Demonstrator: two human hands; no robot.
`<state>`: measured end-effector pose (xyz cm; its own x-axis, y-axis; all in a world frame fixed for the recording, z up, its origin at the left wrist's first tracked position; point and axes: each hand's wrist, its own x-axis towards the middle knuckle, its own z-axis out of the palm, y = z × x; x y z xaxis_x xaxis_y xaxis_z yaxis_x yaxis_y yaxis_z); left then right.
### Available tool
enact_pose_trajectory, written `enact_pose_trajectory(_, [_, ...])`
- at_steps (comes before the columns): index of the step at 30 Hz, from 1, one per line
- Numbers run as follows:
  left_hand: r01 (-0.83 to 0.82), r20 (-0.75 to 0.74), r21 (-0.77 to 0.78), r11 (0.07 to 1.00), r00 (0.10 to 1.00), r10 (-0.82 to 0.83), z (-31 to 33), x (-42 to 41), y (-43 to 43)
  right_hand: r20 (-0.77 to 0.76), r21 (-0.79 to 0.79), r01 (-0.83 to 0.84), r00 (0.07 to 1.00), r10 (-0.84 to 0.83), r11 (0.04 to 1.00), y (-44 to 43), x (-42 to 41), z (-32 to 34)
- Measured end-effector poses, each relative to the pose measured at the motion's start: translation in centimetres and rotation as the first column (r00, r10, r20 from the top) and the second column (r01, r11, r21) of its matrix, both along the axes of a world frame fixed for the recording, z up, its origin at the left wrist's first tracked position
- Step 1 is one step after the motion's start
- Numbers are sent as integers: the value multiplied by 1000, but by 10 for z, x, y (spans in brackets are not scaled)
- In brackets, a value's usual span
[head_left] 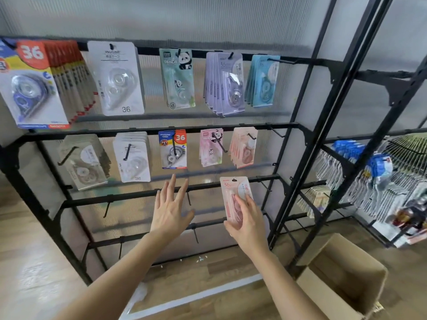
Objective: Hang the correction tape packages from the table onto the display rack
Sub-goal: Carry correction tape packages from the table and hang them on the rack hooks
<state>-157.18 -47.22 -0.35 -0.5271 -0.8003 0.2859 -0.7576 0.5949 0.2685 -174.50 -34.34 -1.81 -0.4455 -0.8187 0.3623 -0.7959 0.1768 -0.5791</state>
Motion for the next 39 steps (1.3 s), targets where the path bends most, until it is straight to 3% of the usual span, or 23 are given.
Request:
enact_pose_trajectory(11, [38, -7, -44, 998, 999, -38, 18, -45, -20, 16, -87, 27, 1000, -25, 996, -31, -31, 8])
enact_pose_trajectory(18, [43, -29, -73, 996, 999, -46, 27, -94, -38, 28, -128, -60, 998, 64, 990, -56, -81, 11])
enact_pose_trajectory(27, [-97, -147, -166, 981, 986, 73, 49, -178, -59, -7, -220, -86, 996, 86, 972, -100, -165, 19])
enact_pose_trajectory(32, [-182, -70, -159, 970, 983, 172, 50, -210, -72, -76, -189, -155, 987, 143, 970, -121, -190, 7])
enact_pose_trajectory(39, [-238, -56, -187, 953, 971, 231, 46, -218, -75, -102, -294, -190, 981, 167, 937, -132, -199, -6])
